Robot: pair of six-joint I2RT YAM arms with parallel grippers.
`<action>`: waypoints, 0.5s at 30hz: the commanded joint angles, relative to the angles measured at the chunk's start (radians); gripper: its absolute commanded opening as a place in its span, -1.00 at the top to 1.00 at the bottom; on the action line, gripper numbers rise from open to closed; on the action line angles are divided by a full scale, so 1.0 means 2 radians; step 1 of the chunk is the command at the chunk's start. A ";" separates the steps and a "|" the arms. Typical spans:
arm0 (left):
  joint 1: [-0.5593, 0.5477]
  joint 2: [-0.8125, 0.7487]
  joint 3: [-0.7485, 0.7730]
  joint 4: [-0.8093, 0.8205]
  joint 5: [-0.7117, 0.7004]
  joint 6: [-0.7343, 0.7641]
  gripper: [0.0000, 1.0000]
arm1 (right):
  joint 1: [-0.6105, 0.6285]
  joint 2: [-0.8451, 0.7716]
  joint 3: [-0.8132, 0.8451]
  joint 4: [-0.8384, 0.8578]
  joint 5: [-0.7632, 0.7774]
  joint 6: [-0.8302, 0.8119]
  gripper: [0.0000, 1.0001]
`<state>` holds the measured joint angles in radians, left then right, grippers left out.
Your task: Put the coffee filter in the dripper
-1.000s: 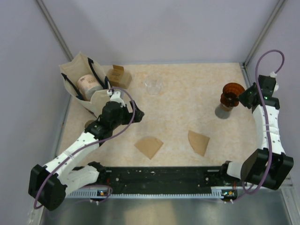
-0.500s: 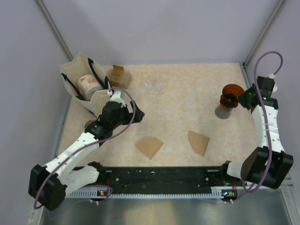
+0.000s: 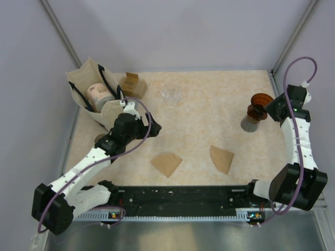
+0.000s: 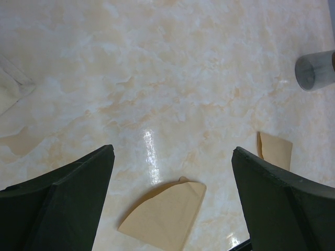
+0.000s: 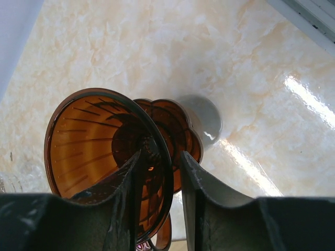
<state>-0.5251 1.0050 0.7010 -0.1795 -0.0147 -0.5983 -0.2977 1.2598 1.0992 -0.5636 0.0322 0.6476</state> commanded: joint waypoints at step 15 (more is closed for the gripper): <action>0.003 -0.009 -0.005 0.030 0.031 0.005 -0.99 | -0.003 -0.034 0.024 -0.014 0.014 -0.038 -0.65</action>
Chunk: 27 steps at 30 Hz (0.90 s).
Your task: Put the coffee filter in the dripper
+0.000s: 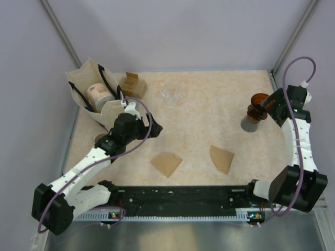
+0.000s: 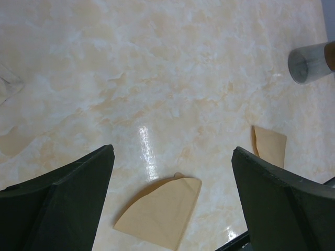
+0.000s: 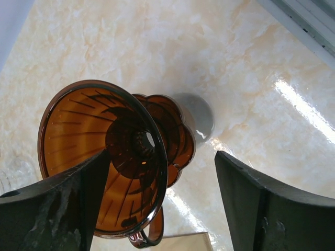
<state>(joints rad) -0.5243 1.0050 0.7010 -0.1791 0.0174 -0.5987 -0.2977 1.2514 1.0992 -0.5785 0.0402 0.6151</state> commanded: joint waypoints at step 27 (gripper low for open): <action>0.001 -0.019 -0.029 0.016 0.048 -0.020 -0.99 | 0.516 -0.012 0.052 -0.239 0.178 -0.031 -0.94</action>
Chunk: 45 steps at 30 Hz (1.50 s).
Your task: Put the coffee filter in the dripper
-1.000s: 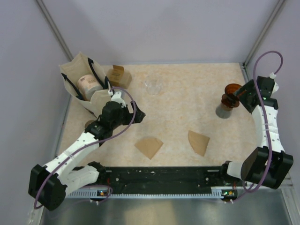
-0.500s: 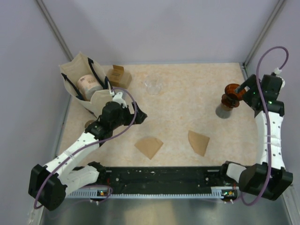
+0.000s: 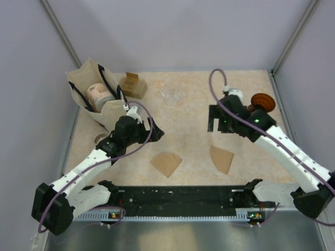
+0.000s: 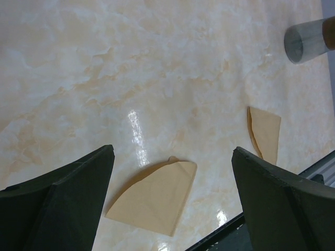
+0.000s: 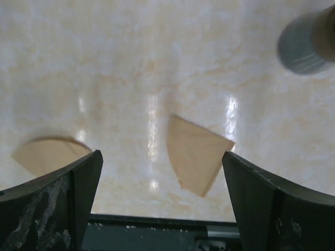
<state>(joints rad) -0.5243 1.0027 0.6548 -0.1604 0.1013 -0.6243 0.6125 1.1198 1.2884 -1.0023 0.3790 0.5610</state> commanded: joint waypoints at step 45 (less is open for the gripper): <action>0.001 -0.010 -0.026 0.010 0.034 -0.022 -0.99 | 0.043 0.161 -0.291 0.204 -0.072 -0.013 0.82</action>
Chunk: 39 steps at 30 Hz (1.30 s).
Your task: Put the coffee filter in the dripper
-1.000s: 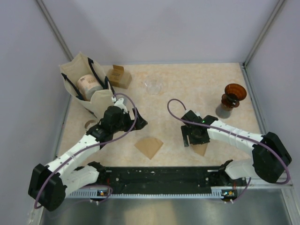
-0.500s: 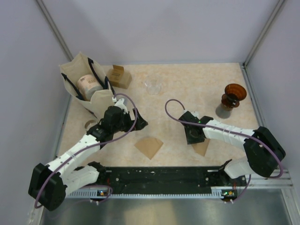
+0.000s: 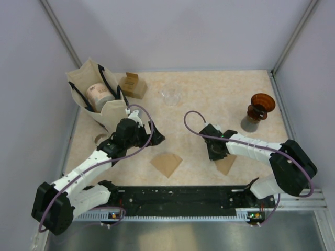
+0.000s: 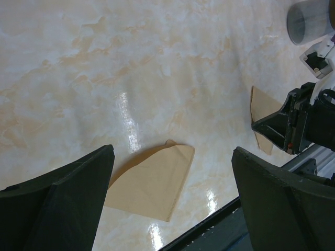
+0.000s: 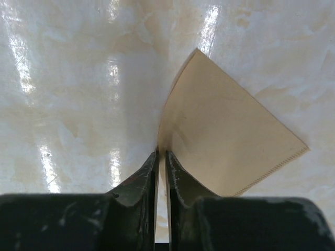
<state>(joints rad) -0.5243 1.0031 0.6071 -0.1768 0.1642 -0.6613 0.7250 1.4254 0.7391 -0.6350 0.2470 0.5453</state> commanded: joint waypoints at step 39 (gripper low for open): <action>-0.045 0.104 0.010 0.201 0.181 -0.067 -0.99 | -0.027 -0.218 0.015 0.028 -0.153 -0.024 1.00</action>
<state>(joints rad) -0.5472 1.1645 0.6056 0.0582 0.4324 -0.7399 0.6781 0.9794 0.7086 -0.6197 -0.0177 0.4866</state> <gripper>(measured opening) 0.994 0.005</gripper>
